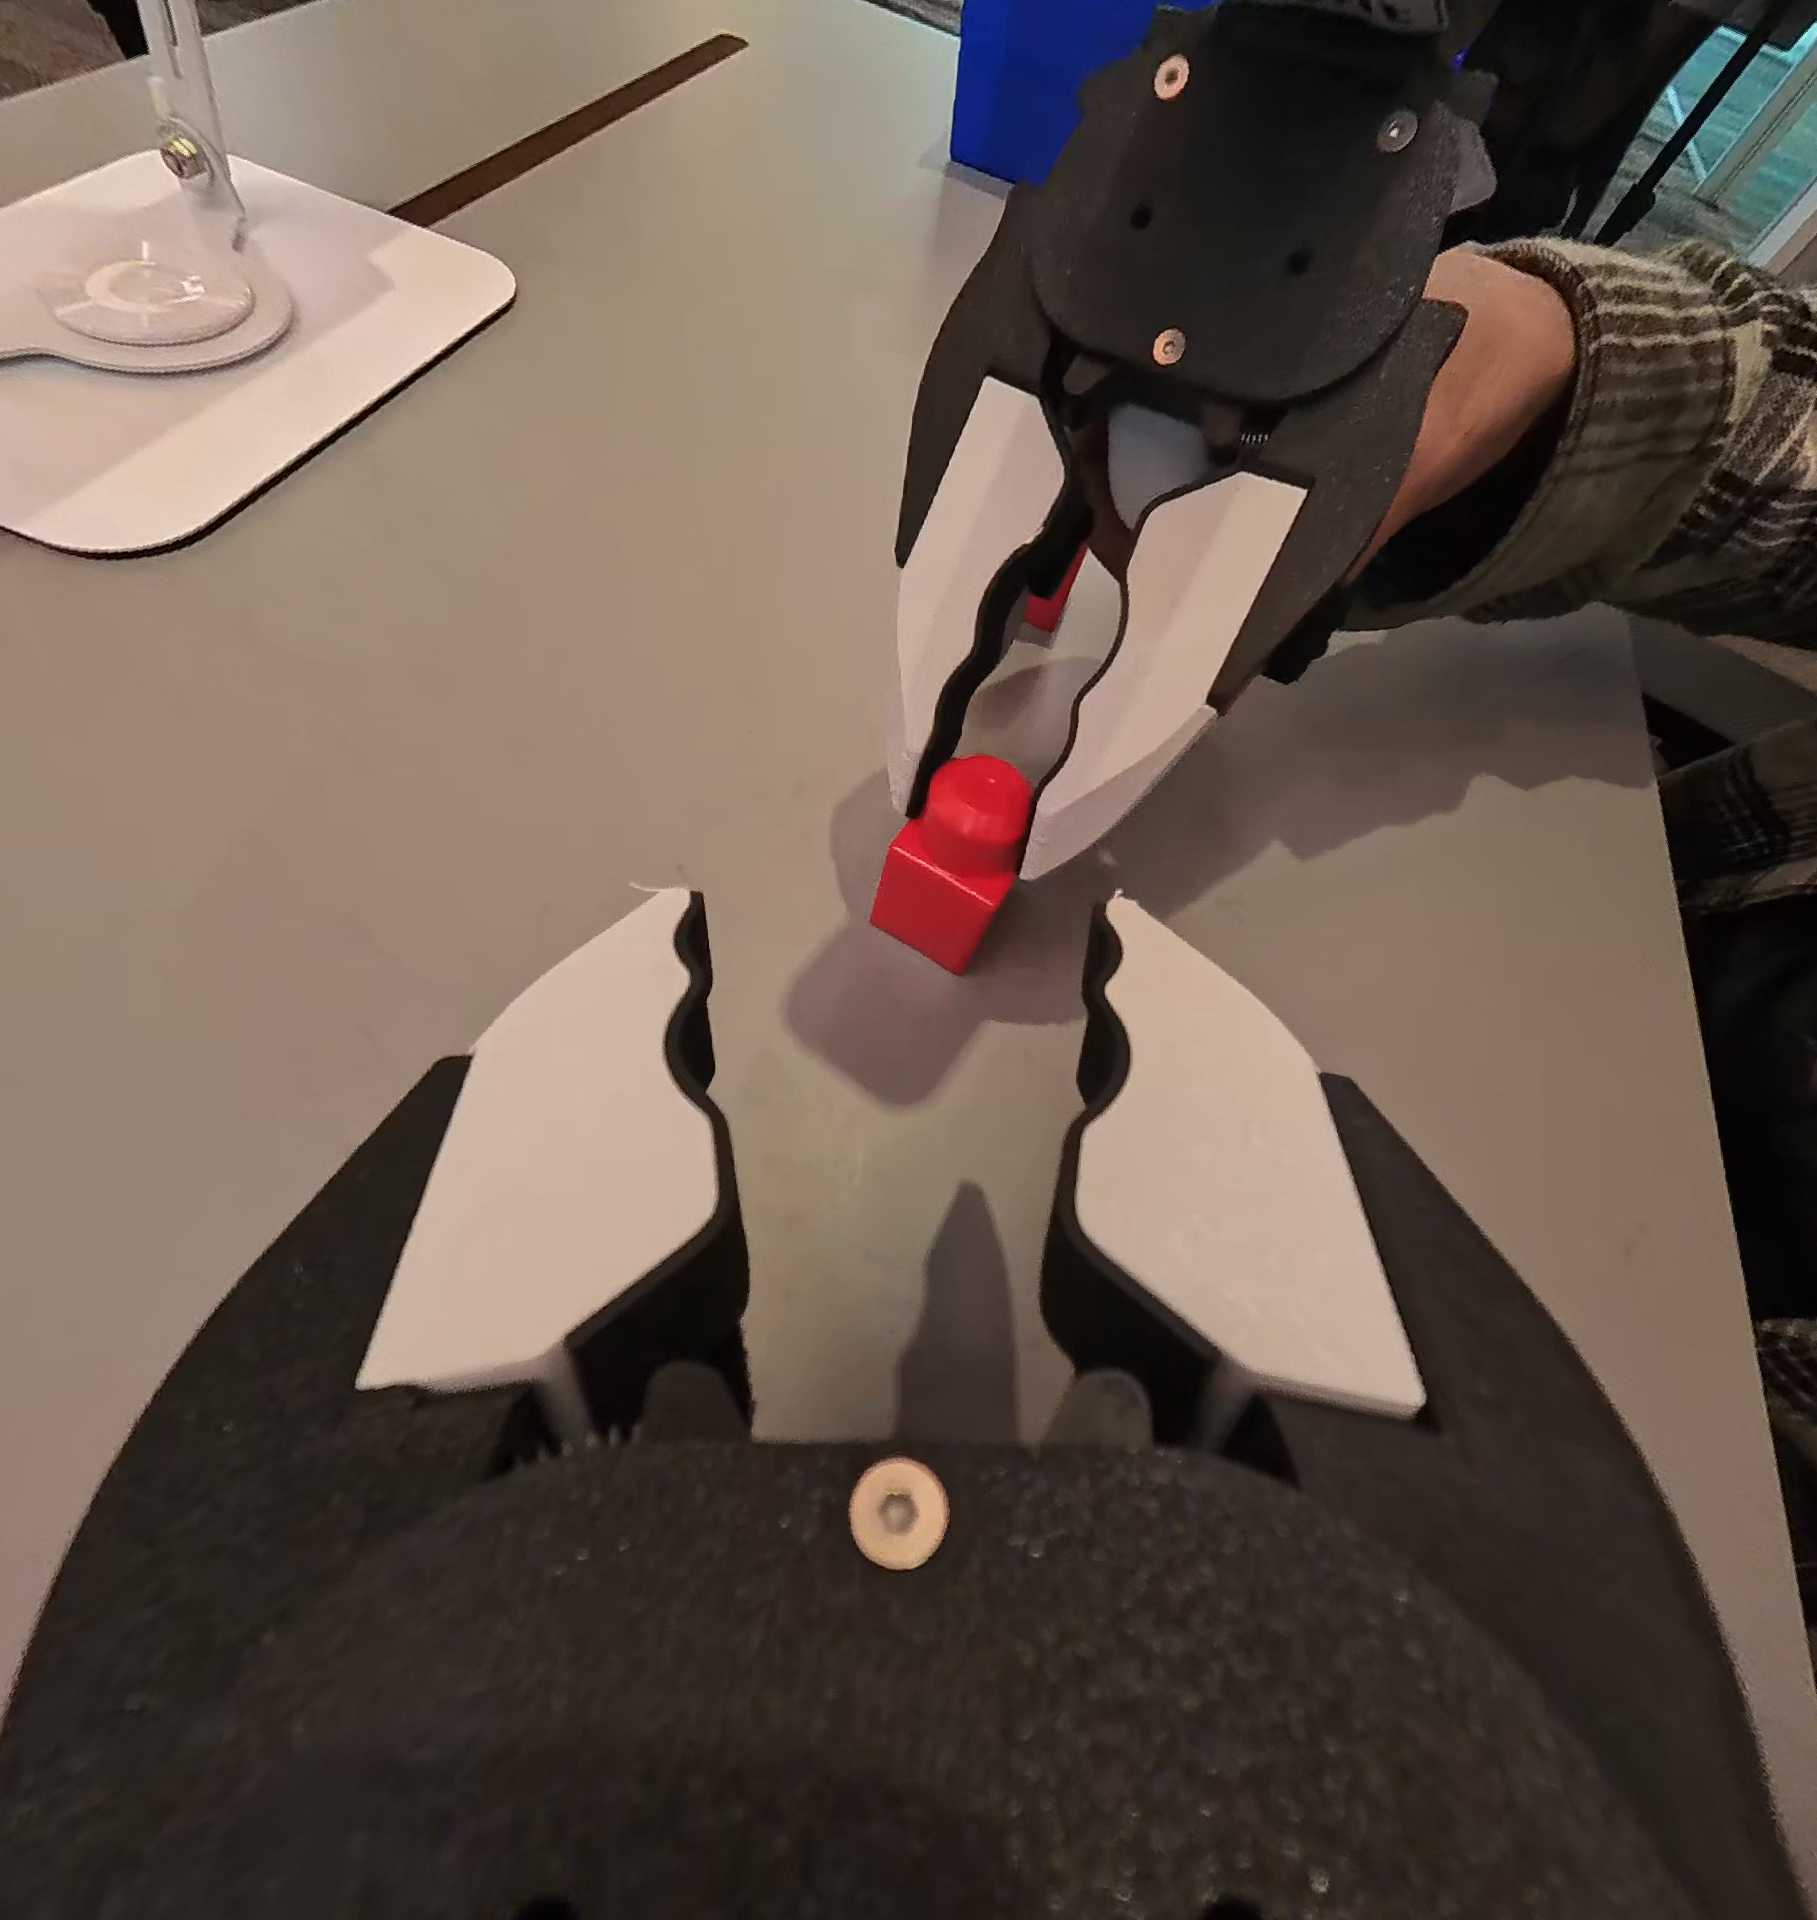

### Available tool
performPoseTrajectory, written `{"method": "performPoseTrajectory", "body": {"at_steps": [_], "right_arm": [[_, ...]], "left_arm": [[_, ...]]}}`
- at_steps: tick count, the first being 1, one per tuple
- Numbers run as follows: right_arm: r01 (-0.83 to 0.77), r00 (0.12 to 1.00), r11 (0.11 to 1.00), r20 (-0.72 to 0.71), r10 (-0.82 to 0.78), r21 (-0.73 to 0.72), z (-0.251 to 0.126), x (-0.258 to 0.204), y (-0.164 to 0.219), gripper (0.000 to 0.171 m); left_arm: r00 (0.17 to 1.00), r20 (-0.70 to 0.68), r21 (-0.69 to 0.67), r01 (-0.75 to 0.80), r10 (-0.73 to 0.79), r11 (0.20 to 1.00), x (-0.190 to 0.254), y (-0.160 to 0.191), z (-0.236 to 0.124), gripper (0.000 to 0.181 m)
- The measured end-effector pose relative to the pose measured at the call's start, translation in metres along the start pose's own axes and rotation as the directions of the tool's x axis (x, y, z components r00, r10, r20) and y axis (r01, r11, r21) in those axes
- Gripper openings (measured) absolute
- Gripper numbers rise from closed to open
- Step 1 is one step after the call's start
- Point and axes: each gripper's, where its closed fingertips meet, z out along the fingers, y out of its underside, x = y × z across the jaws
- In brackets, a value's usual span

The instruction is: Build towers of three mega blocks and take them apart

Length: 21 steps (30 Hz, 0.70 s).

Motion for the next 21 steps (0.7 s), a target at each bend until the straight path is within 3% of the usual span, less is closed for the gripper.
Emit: {"method": "performPoseTrajectory", "body": {"at_steps": [1,6,15,21], "right_arm": [[0.022,1.000,1.000,-0.008,-0.022,-0.011,-0.001,0.001,0.001,0.029],[0.104,0.995,0.994,0.000,-0.104,-0.037,-0.024,0.005,0.002,0.029],[0.238,0.970,0.970,-0.030,-0.240,-0.055,-0.126,0.034,0.030,0.029],[0.252,0.967,0.968,0.033,-0.252,-0.006,-0.147,0.037,0.059,0.029]], "left_arm": [[1.000,0.002,-0.002,-0.001,0.001,1.000,0.000,0.000,0.000,0.068],[1.000,0.005,-0.004,-0.005,0.005,1.000,0.000,0.000,0.000,0.068],[1.000,-0.001,0.005,-0.010,0.010,1.000,0.003,-0.003,0.000,0.068],[1.000,0.001,0.002,-0.008,0.008,1.000,0.002,-0.002,0.001,0.068]]}}
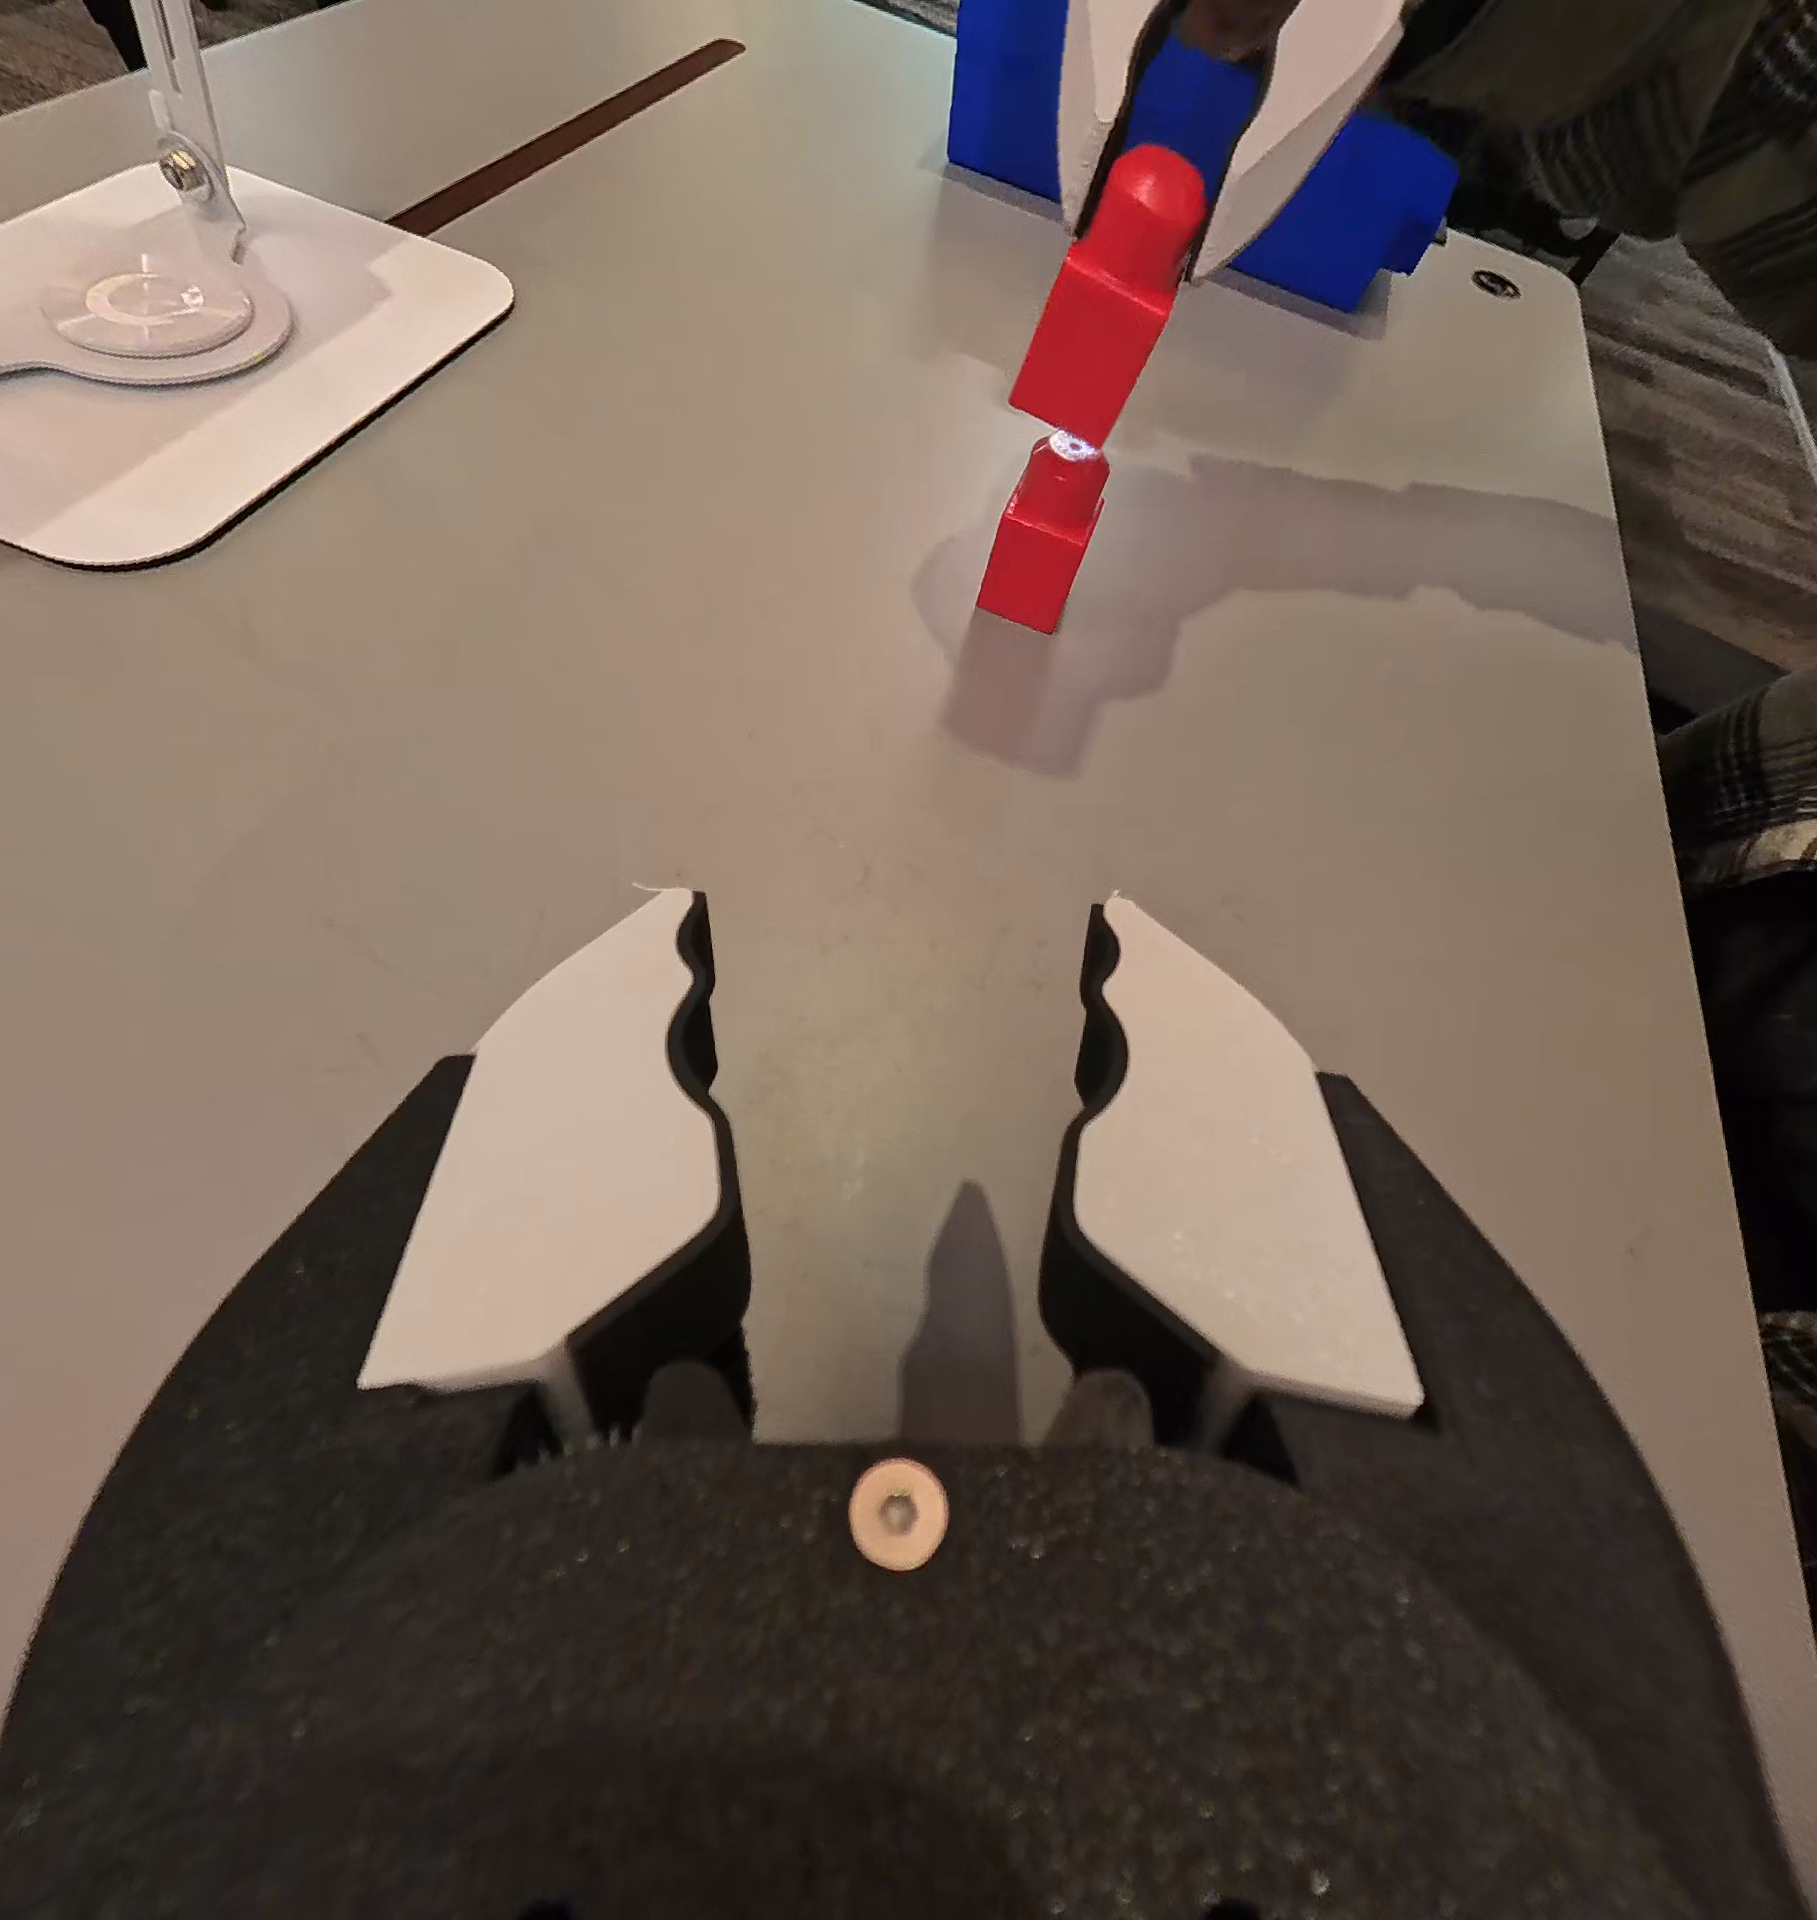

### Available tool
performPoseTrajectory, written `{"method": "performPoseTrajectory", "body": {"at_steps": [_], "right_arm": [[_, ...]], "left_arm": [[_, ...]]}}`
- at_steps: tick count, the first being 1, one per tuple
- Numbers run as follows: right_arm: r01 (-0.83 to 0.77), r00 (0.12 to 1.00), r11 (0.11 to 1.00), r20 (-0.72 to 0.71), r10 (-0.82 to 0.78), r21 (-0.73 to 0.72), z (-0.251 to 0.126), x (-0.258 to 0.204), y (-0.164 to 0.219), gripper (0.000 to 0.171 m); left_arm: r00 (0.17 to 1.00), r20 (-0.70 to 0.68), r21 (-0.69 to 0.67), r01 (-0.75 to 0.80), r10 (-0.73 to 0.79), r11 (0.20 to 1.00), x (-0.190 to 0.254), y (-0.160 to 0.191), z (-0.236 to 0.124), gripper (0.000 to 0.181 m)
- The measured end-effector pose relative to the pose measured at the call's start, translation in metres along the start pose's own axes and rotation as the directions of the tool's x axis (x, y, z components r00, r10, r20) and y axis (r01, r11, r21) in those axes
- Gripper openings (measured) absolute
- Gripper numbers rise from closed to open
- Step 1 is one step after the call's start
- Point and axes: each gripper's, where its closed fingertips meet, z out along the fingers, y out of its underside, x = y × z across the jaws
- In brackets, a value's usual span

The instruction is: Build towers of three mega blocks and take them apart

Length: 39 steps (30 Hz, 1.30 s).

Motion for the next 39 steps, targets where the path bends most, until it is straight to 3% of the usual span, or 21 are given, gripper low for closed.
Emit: {"method": "performPoseTrajectory", "body": {"at_steps": [5,19,24,37,39], "right_arm": [[-0.001,0.999,0.999,0.042,0.000,0.035,0.006,-0.005,0.011,0.029],[-0.004,0.999,0.997,0.054,0.008,-0.077,0.019,-0.005,0.029,0.029],[-0.072,0.996,0.997,0.052,0.073,-0.006,0.019,-0.003,0.032,0.029],[-0.068,0.998,0.995,0.010,0.068,0.078,0.019,-0.003,0.028,0.029],[-0.040,0.999,0.993,-0.025,0.043,0.115,0.017,0.000,0.023,0.044]], "left_arm": [[1.000,-0.006,0.002,0.008,-0.008,1.000,-0.001,0.001,0.000,0.067],[1.000,-0.010,-0.026,0.016,-0.016,1.000,0.000,0.006,0.005,0.067],[1.000,-0.016,-0.026,0.016,-0.016,1.000,0.001,0.005,0.006,0.067],[1.000,-0.025,0.008,0.015,-0.015,1.000,0.002,0.001,0.007,0.068],[1.000,-0.021,0.031,0.012,-0.011,0.999,0.002,-0.003,0.005,0.069]]}}
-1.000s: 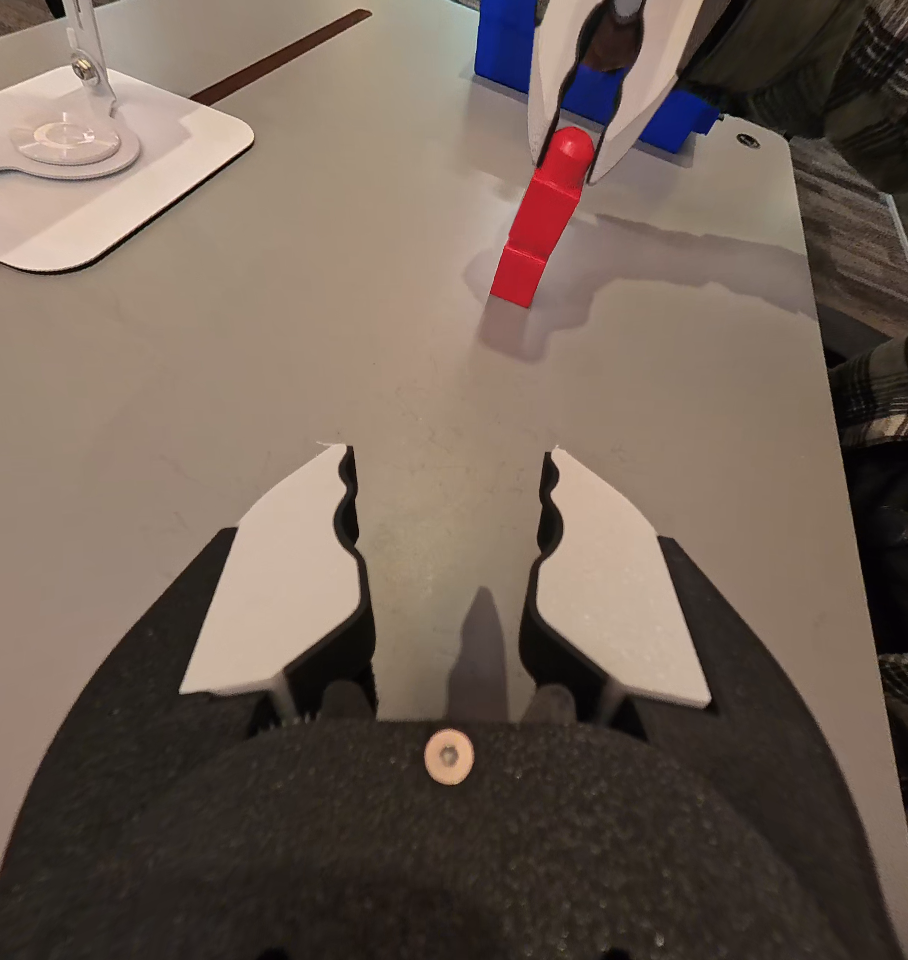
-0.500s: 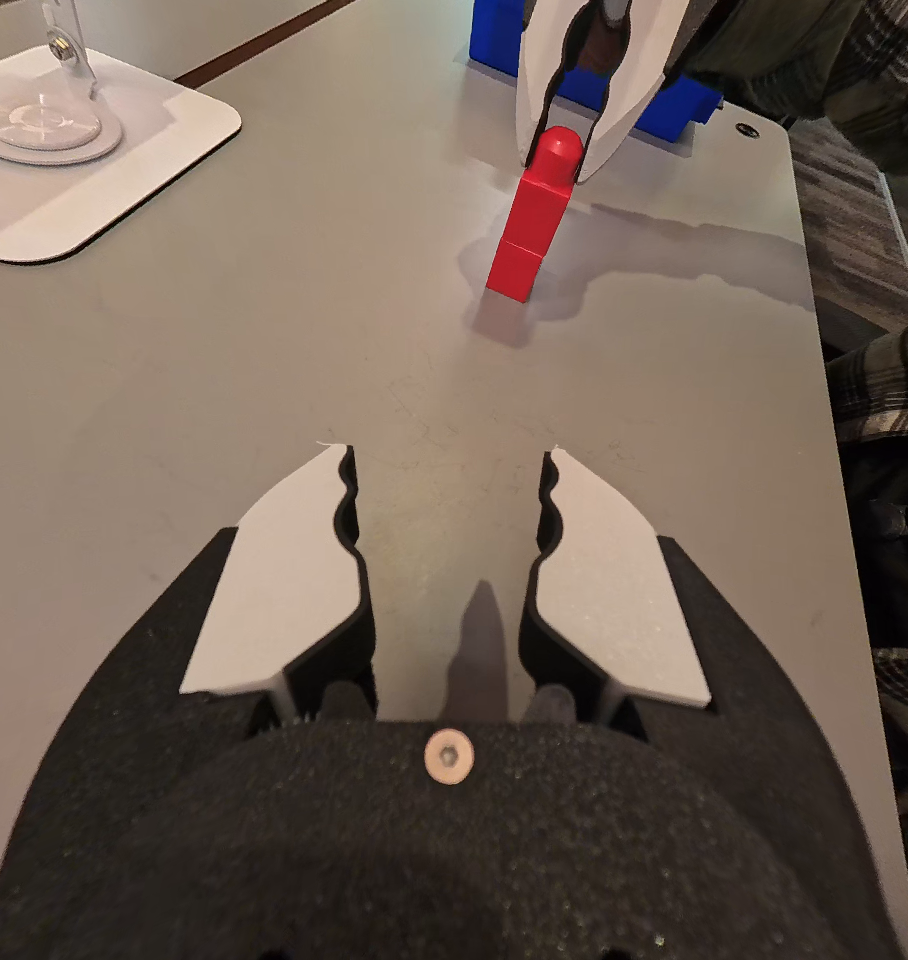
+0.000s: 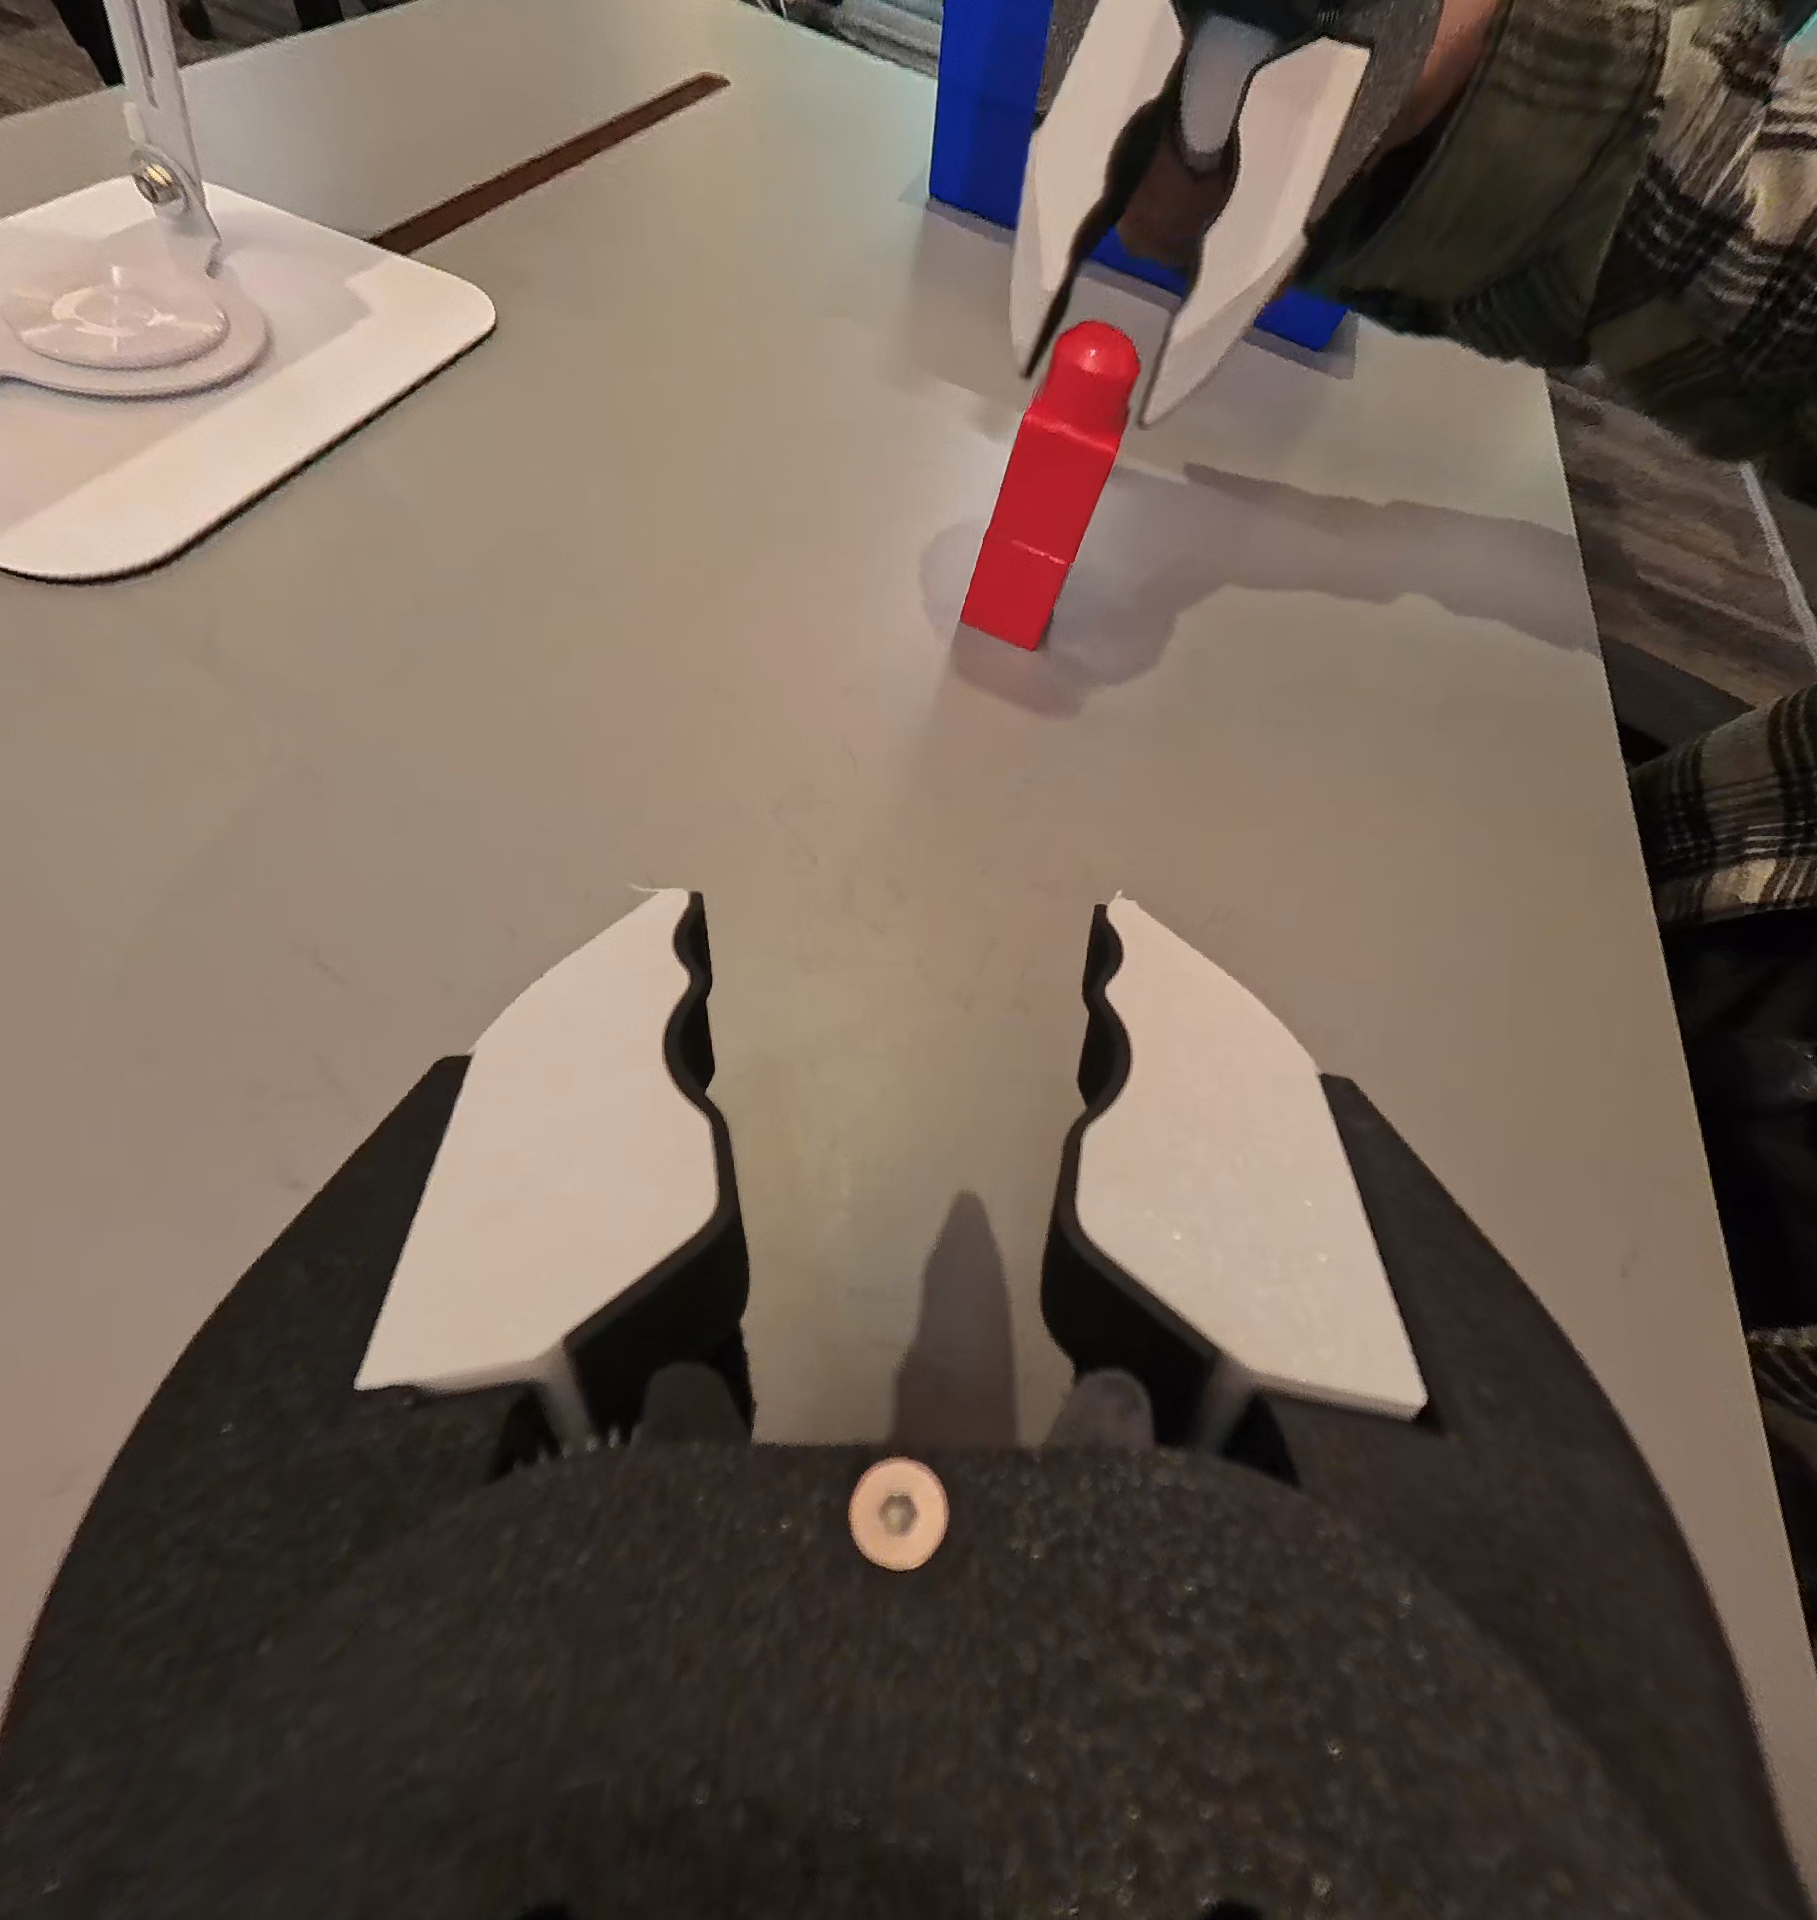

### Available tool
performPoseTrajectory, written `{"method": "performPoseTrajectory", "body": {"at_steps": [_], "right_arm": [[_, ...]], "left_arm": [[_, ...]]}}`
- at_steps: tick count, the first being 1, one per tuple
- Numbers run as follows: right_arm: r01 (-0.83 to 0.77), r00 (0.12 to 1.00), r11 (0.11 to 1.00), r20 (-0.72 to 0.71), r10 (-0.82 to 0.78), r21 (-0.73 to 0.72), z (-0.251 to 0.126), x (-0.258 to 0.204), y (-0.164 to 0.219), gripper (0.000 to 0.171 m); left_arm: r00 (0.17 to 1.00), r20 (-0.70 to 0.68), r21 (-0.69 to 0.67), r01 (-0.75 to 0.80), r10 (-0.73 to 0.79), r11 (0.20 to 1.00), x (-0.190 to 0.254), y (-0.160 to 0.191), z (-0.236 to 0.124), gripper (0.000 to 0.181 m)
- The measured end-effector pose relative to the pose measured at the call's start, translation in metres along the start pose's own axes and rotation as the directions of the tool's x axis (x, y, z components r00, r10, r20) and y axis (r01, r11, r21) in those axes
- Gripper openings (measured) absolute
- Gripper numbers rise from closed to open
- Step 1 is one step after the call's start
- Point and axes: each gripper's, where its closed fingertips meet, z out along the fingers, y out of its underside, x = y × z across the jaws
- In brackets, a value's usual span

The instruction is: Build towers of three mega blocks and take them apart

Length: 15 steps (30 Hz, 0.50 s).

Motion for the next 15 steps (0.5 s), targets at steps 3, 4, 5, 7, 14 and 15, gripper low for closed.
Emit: {"method": "performPoseTrajectory", "body": {"at_steps": [3,4,5,7,14,15], "right_arm": [[-0.013,0.998,0.997,-0.062,0.018,0.079,-0.013,0.007,-0.013,0.067],[-0.015,0.995,0.995,-0.094,0.025,0.100,-0.020,0.009,-0.017,0.075],[-0.018,0.992,0.992,-0.125,0.033,0.122,-0.029,0.009,-0.021,0.079],[-0.017,0.981,0.988,-0.190,0.046,0.153,-0.047,0.005,-0.022,0.079],[-0.141,0.914,0.967,-0.346,0.210,0.214,-0.089,-0.022,0.013,0.083],[-0.166,0.901,0.960,-0.361,0.241,0.227,-0.092,-0.026,0.020,0.081]], "left_arm": [[1.000,0.013,0.052,-0.007,0.006,0.999,0.001,-0.011,-0.004,0.070],[0.999,0.031,0.070,-0.007,0.004,0.998,0.001,-0.016,-0.007,0.072],[0.999,0.051,0.094,-0.008,0.003,0.996,0.002,-0.025,-0.012,0.074],[0.996,0.094,0.158,-0.017,0.002,0.987,0.012,-0.047,-0.027,0.075],[0.938,0.342,0.122,0.012,-0.053,0.992,0.039,-0.074,-0.124,0.076],[0.922,0.382,0.080,0.028,-0.057,0.996,0.037,-0.067,-0.143,0.076]]}}
